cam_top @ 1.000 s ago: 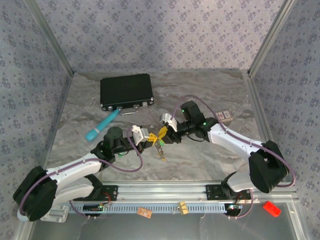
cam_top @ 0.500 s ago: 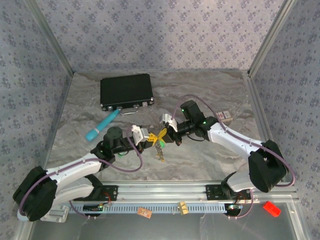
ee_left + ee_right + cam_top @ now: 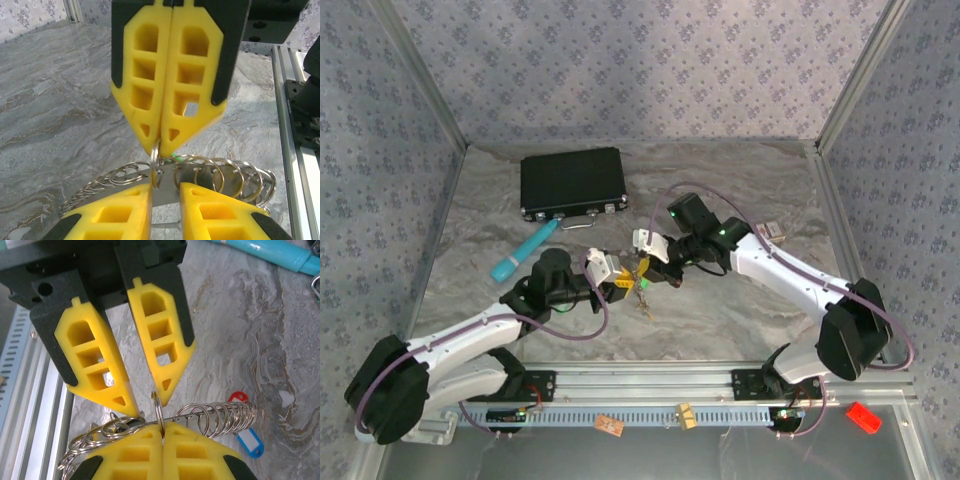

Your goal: Put the keys on the keyring

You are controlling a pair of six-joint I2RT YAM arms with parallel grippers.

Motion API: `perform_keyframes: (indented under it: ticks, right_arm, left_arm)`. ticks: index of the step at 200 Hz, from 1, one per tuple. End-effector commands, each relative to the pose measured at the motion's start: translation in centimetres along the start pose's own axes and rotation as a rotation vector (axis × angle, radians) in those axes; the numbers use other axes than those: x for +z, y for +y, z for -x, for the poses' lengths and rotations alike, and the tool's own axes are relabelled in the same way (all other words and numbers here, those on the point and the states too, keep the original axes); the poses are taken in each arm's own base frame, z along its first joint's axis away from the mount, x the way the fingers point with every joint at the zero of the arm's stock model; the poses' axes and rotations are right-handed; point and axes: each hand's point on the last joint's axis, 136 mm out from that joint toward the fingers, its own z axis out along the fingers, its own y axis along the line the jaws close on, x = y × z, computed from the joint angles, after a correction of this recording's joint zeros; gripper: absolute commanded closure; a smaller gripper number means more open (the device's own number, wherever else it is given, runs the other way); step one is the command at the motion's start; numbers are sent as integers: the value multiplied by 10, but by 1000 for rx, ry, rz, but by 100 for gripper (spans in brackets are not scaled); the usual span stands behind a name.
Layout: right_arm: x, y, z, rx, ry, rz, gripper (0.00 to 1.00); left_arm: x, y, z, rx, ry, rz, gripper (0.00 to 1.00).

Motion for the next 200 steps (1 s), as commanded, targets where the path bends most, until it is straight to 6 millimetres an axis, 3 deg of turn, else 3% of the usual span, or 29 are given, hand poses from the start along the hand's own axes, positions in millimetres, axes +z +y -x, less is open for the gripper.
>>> perform_keyframes:
  ticks: [1, 13, 17, 69, 107, 136, 200]
  right_arm:
    - [-2, 3, -9, -43, 97, -9, 100]
    - [0, 5, -12, -51, 114, -6, 100]
    - [-3, 1, -1, -68, 101, -22, 100]
    - [2, 7, 14, -99, 76, -3, 100]
    - [-1, 9, 16, -63, 23, 9, 100]
    - [-13, 9, 17, 13, -134, 29, 75]
    - [-9, 8, 13, 86, -220, 60, 73]
  left_arm:
    - [-1, 0, 12, 27, -14, -4, 79]
    - [-1, -1, 14, 28, -22, -6, 79]
    - [-1, -1, 15, 27, -26, -8, 79]
    - [2, -3, 22, 25, -48, -30, 82]
    - [0, -4, 25, 33, -69, -31, 100]
    - [-2, -5, 26, 24, -104, -32, 100]
    - [-5, -12, 30, 36, -193, -57, 100]
